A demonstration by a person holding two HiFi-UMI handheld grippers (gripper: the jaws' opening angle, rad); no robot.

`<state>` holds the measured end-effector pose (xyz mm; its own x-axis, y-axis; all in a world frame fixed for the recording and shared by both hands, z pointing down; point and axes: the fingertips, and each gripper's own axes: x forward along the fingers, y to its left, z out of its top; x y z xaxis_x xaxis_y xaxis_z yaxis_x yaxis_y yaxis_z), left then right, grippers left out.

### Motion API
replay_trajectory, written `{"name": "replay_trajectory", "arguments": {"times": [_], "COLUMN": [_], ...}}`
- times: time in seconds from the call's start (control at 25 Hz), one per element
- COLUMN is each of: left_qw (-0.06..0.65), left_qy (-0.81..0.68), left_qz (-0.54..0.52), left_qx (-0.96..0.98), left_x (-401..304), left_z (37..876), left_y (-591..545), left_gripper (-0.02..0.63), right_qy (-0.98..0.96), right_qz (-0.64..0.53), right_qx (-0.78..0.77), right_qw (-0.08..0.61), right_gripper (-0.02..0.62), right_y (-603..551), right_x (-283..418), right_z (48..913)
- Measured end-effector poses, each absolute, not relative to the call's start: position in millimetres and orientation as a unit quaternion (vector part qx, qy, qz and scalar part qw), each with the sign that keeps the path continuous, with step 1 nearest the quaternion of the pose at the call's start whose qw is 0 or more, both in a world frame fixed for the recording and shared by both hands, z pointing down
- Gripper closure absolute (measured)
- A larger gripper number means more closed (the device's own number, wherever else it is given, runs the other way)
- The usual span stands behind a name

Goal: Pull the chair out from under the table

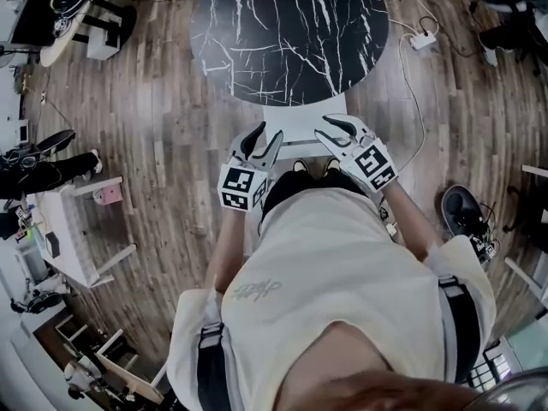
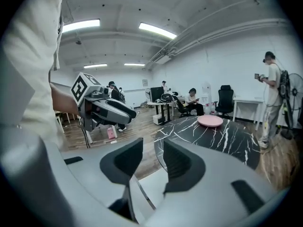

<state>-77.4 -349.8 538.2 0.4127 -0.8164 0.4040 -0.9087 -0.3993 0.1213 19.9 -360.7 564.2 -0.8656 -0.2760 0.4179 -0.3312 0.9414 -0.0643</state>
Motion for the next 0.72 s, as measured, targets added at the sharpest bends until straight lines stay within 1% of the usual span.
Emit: {"name": "replay_trajectory", "arguments": {"times": [0.12, 0.36, 0.72], "left_qw": [0.142, 0.156, 0.137], "left_qy": [-0.488, -0.386, -0.208], "left_qz": [0.195, 0.288, 0.458], "left_qx": [0.839, 0.862, 0.853], "left_x": [-71, -53, -30], "left_z": [552, 599, 675], "left_y": [-340, -316, -277], "left_gripper": [0.422, 0.422, 0.422], "right_qy": [-0.963, -0.955, -0.917], "right_qz": [0.059, 0.075, 0.014], "right_qx": [0.147, 0.117, 0.011], "right_qw": [0.217, 0.262, 0.399], "right_gripper": [0.453, 0.443, 0.443], "right_y": [-358, -339, -297], "right_x": [14, 11, 5], "right_z": [565, 580, 641]}}
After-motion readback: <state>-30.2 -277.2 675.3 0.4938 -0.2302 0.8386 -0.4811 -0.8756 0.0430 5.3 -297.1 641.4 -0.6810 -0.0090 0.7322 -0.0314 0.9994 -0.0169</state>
